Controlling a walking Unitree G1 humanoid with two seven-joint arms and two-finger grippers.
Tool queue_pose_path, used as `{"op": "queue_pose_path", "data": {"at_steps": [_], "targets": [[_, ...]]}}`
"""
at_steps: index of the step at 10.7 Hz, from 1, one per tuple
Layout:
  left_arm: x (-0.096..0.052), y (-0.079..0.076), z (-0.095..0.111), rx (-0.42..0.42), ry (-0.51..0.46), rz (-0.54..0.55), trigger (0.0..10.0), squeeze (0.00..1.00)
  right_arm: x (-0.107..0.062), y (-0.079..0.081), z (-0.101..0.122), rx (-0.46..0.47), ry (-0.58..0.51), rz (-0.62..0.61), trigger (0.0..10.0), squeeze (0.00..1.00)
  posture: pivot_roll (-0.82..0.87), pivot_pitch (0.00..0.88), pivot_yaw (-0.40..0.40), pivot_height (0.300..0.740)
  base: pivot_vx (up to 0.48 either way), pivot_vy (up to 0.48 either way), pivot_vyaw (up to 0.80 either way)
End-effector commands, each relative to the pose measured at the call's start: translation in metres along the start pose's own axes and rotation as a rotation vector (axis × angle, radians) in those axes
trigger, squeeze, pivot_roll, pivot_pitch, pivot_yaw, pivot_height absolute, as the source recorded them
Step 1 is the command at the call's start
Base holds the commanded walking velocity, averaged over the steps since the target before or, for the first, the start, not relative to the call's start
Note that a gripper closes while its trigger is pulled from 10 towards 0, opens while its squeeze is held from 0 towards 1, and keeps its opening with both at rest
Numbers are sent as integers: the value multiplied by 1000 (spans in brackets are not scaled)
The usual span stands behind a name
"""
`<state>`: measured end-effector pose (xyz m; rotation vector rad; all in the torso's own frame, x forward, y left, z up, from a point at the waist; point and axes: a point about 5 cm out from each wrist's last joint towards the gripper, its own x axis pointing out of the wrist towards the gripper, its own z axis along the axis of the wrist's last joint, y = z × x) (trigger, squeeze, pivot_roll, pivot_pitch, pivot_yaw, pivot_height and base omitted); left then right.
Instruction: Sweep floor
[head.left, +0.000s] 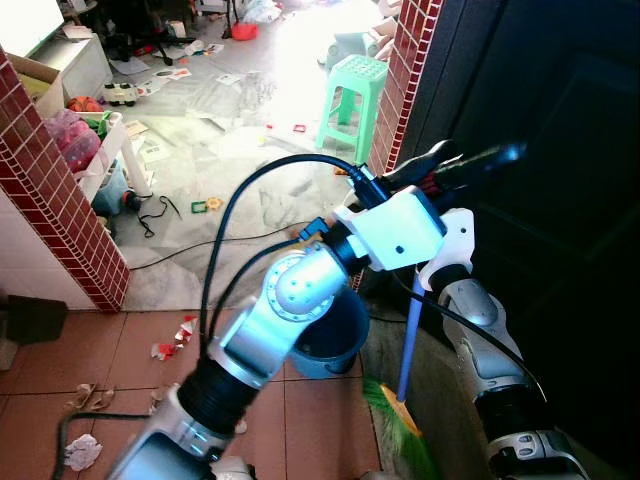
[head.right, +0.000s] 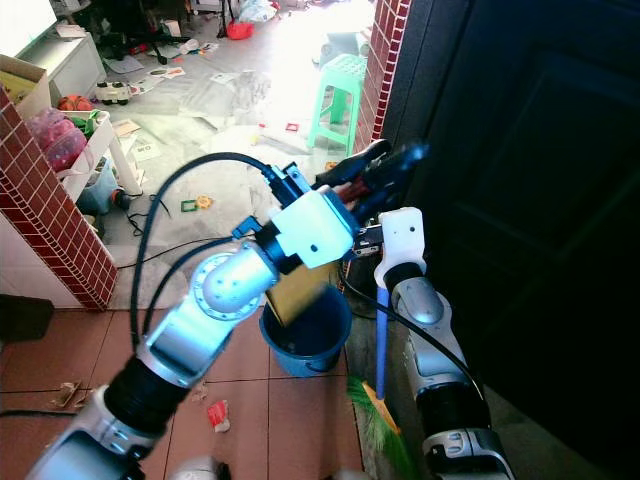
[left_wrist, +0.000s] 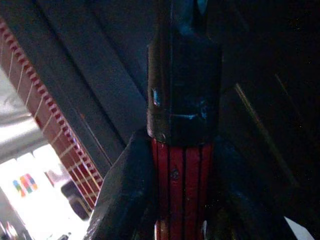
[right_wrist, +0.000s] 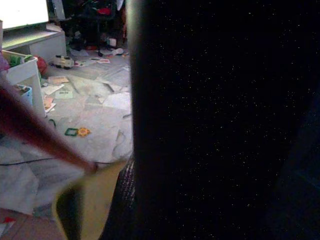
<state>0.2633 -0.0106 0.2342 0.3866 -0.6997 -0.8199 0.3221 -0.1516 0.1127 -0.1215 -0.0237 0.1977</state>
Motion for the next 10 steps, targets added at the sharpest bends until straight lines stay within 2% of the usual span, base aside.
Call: {"op": "queue_pose_path", "data": {"at_steps": [1,3,5,6,7,8,9,10], "targets": [[3,9,9,22,-35,56,10000,0,3,-2,8,-16,-34,-3,10000,0,-40,0,-51,740,0,0,0],[3,14,10,40,-35,78,10000,0,5,-1,9,-19,-36,4,10000,0,-38,0,-53,740,0,0,0],[2,59,20,108,-62,286,10000,0,6,-1,8,-18,-36,4,10000,0,-36,0,-53,740,0,0,0],[1,83,25,101,-72,386,10000,0,5,0,7,-16,-32,7,10000,0,-34,0,-53,740,0,0,0],[-3,101,27,100,-70,470,10000,0,5,1,6,-15,-30,8,10000,0,-34,0,-53,740,0,0,0],[-10,122,28,111,-54,562,10000,0,5,1,5,-13,-25,11,10000,0,-34,0,-53,740,0,0,0],[-21,138,26,160,-18,633,10000,0,5,1,3,-7,-14,19,10000,0,-32,0,-54,740,0,0,0],[-36,148,16,213,63,690,10000,0,5,3,0,7,5,42,10000,0,-27,0,-57,740,0,0,0]]}}
